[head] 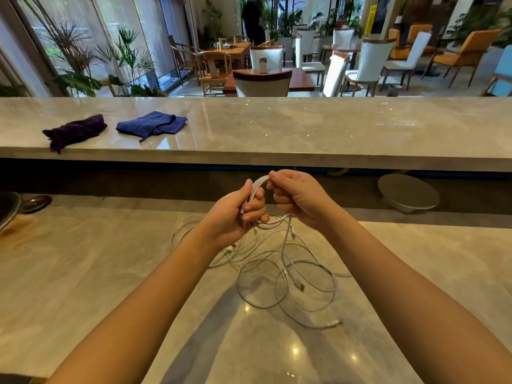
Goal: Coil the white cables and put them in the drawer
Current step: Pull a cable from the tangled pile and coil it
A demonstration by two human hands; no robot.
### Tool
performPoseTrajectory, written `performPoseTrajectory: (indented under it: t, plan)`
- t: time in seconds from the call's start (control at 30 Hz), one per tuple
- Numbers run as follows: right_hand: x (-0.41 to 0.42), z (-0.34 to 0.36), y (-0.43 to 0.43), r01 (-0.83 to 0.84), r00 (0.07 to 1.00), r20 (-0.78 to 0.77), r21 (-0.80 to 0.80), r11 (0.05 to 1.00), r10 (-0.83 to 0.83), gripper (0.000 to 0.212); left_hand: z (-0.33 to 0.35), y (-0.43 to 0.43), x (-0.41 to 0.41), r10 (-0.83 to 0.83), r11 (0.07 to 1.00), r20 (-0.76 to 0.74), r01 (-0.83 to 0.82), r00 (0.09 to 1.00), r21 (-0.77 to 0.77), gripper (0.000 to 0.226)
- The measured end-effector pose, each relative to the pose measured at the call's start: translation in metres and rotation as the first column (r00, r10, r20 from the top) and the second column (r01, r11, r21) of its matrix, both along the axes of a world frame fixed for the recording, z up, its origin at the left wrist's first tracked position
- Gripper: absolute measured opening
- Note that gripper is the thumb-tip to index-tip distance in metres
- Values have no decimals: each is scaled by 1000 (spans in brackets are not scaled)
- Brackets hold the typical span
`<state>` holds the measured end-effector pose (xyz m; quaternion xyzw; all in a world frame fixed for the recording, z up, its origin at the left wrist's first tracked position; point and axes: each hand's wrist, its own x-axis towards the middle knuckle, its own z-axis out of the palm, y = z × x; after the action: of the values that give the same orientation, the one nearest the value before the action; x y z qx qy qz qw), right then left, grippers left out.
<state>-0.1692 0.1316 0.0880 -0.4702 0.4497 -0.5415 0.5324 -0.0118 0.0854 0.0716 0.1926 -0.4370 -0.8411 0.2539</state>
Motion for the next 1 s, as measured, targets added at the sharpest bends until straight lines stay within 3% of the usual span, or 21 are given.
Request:
performPoseTrajectory:
  t: [0.1, 0.2, 0.33, 0.47, 0.57, 0.63, 0.73, 0.83, 0.93, 1.0]
  plan:
    - [-1, 1, 3, -24, 992, -124, -15, 1000, 22, 24, -2, 3, -5, 91, 989, -65, -83, 994, 123, 40]
    - [-4, 6, 8, -140, 970, -196, 32, 990, 143, 28, -2, 6, -9, 122, 982, -77, -109, 990, 152, 41]
    - [-9, 14, 16, -284, 922, -234, 138, 949, 310, 35, 5, 4, -9, 77, 996, 5, -78, 997, 37, 44]
    - [-12, 21, 19, -302, 838, -422, 171, 938, 347, 37, 12, 3, -6, 66, 984, 105, -47, 992, -172, 44]
    - [-11, 21, 19, -284, 817, -465, 189, 940, 341, 39, 14, 3, -7, 80, 962, 148, -38, 986, -272, 48]
    - [-11, 15, 18, -224, 875, -405, 148, 963, 265, 36, 16, 3, -8, 87, 978, 90, -68, 992, -195, 45]
    - [-11, 4, 16, -119, 992, -47, 24, 993, 120, 31, 16, 5, -10, 57, 996, -44, -60, 997, -69, 40]
    - [-7, 3, 8, 3, 973, 229, -57, 998, 10, 33, 10, 9, -12, 13, 999, -178, -21, 984, -45, 40]
    - [0, 5, 3, 49, 949, 315, -63, 997, -26, 35, 5, 11, -14, 32, 999, -236, -33, 971, 0, 41]
    - [0, 3, 5, 28, 963, 269, -42, 999, -15, 36, 6, 10, -14, 58, 998, -215, -54, 975, 21, 40]
